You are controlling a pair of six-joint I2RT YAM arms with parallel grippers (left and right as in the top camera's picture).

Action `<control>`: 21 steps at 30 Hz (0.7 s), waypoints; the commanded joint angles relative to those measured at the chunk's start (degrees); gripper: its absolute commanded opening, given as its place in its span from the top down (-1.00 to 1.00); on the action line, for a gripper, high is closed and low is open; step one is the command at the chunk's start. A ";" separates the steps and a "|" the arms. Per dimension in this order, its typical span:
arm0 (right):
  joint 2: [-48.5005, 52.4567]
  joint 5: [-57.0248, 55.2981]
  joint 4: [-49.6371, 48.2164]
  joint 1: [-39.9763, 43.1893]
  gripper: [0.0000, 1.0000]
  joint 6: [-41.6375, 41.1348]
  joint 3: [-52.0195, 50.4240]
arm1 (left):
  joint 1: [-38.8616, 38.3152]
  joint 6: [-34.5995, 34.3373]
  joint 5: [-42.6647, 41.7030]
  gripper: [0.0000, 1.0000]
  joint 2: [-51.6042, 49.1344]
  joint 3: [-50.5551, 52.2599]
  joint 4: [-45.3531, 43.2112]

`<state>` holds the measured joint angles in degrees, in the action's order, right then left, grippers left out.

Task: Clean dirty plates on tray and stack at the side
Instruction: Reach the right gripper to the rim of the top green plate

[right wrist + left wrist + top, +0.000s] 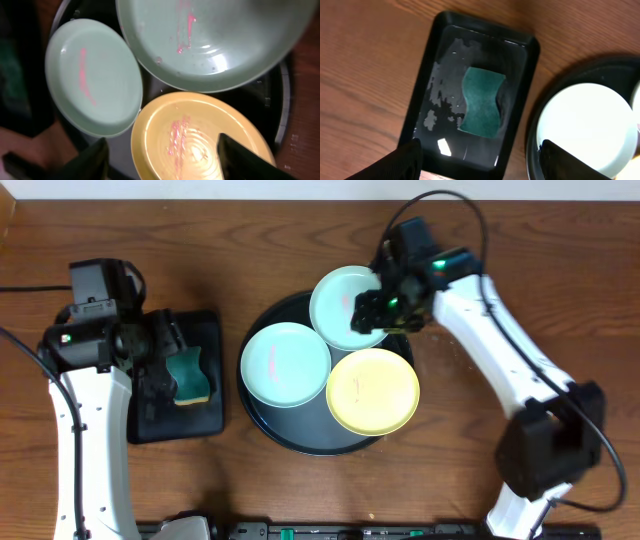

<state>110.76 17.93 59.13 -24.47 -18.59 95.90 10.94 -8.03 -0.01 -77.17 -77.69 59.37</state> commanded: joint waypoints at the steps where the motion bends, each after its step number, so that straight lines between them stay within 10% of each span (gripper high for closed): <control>1: 3.21 -2.34 -1.38 -2.86 -0.12 -3.34 1.16 | 0.90 -1.11 0.98 -0.50 -0.33 -1.16 0.13; 21: 12.15 -12.37 -8.83 -13.07 0.45 -6.93 1.11 | 0.90 -1.11 0.98 -0.50 -0.33 0.57 0.13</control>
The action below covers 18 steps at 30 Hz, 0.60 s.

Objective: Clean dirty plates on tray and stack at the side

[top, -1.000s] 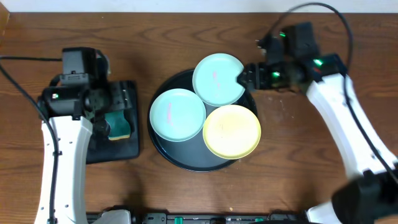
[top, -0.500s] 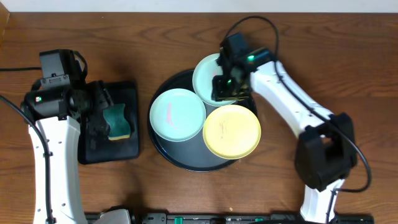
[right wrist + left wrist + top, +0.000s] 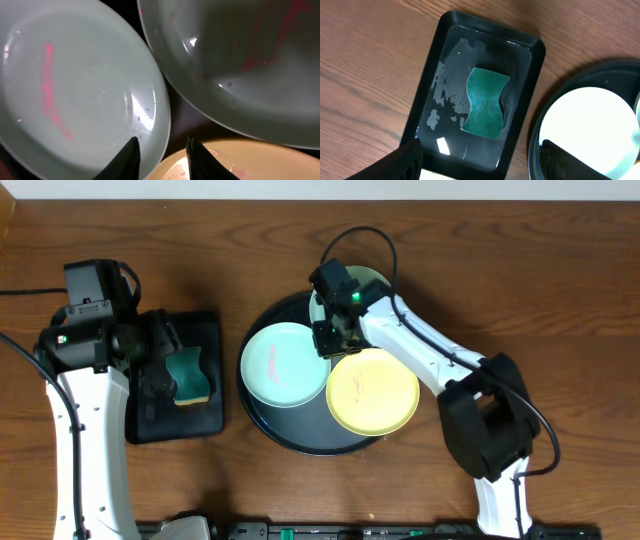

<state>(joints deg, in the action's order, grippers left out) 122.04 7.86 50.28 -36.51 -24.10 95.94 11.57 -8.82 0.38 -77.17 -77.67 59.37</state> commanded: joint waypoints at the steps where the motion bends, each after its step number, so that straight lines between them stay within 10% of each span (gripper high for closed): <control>1: 0.92 -3.06 0.04 -1.31 0.46 -2.01 1.01 | 0.26 -0.33 0.59 -0.50 -0.33 0.55 0.13; 18: 3.52 -5.90 -0.68 -2.47 0.70 -5.07 0.74 | 0.26 -0.31 0.59 -0.50 -0.33 0.55 0.74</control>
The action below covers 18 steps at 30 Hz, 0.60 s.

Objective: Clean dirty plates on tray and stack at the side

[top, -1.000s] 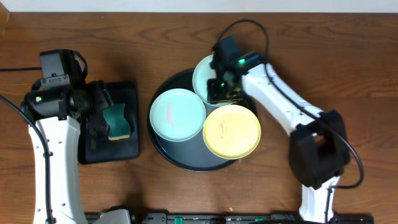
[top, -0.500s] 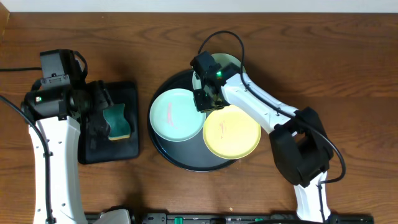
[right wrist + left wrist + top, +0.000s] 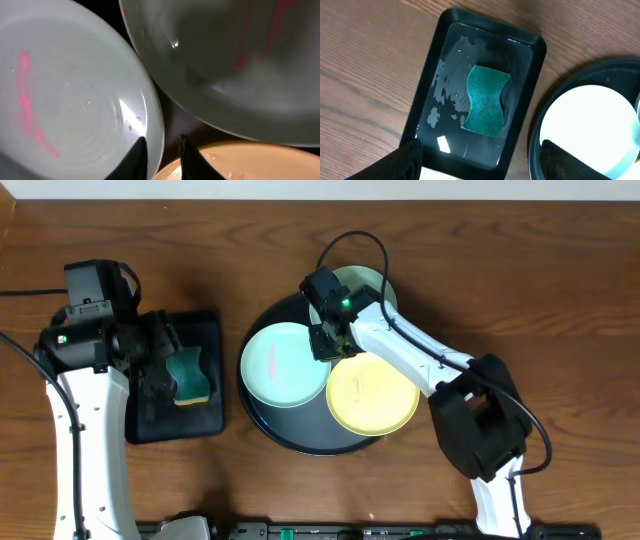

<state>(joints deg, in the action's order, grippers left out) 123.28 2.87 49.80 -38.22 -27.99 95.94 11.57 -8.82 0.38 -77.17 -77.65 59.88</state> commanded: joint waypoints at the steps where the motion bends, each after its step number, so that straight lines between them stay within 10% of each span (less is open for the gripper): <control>1: 2.36 -0.90 -0.22 -0.87 0.73 -1.16 0.74 | 0.26 -0.31 0.59 -0.50 -0.33 0.52 0.24; 18: 5.73 -0.92 -1.22 -1.49 0.95 -1.16 0.74 | 0.26 -0.26 0.55 -0.50 -0.33 0.59 0.74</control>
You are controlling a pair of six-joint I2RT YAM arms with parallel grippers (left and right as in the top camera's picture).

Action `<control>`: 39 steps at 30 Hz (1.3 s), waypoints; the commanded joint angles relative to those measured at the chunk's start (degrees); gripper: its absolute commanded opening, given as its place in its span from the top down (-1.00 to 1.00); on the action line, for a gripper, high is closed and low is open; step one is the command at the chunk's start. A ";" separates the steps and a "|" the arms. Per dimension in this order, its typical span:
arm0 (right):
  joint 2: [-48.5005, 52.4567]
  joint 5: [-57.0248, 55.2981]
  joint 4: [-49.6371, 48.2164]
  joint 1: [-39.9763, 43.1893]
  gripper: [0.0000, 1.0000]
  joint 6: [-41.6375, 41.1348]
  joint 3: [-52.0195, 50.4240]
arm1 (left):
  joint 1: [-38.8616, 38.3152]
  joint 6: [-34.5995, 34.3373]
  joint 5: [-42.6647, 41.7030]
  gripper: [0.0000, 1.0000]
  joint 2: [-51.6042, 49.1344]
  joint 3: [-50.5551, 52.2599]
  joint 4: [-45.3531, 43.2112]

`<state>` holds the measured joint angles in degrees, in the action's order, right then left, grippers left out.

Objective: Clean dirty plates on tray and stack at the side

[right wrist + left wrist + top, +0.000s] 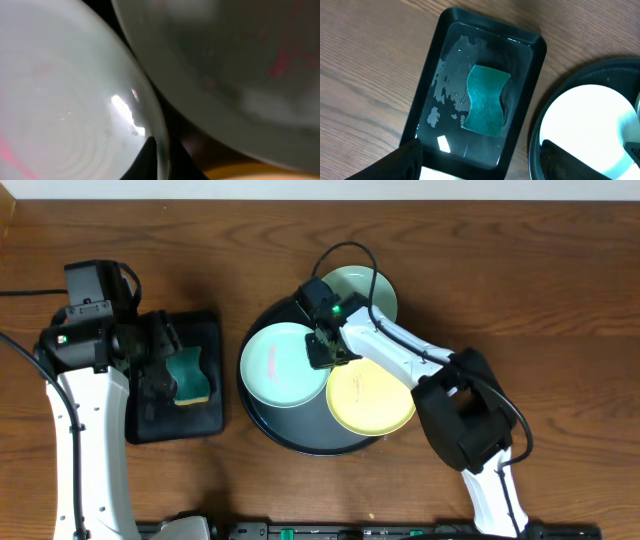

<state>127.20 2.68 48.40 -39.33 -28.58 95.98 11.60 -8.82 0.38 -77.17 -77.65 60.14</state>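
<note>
Three plates with pink smears lie on the round black tray (pixel 262 416): a mint plate (pixel 280 365) at the left, a pale green plate (pixel 365 288) at the back, a yellow plate (pixel 375 395) at the front right. My right gripper (pixel 322 350) sits low at the mint plate's right edge. In the right wrist view the right gripper (pixel 162 157) has one finger on each side of the mint plate's (pixel 65 100) rim, shut on it. My left gripper (pixel 480 165) hangs open above the green sponge (pixel 486 106).
The sponge lies in a wet black rectangular tray (pixel 422 95) left of the round tray (pixel 535 145). The pale green plate (pixel 240 60) and yellow plate (pixel 250 172) crowd close to the held rim. Bare wood table surrounds both trays.
The right gripper's fingers have drawn closer together on the mint plate's rim, and its camera sits nearer the plate. The left arm and the sponge have not moved.
The right gripper was open, high over the plates near the pale green one. Then it was down between the plates with its fingers either side of the mint plate's right rim, the gap narrower each time. Now it grips that rim. The left gripper stayed open over the sponge.
</note>
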 commanded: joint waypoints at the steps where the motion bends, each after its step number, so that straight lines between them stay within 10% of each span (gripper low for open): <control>1: 1.88 -0.72 0.17 -0.37 0.98 -0.57 0.70 | 0.24 -0.26 0.55 -0.50 -0.33 0.66 0.61; 24: 2.27 -0.70 0.11 -0.37 0.98 0.13 0.70 | 0.22 5.79 -4.90 -0.36 -14.60 11.76 -10.19; 39: 2.25 -0.72 0.46 -0.37 0.98 0.66 0.70 | 0.22 5.79 -4.90 0.28 -29.73 11.80 -14.95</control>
<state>127.26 2.74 48.58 -39.29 -29.08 96.44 11.57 -3.07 -4.16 -105.45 -66.11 46.30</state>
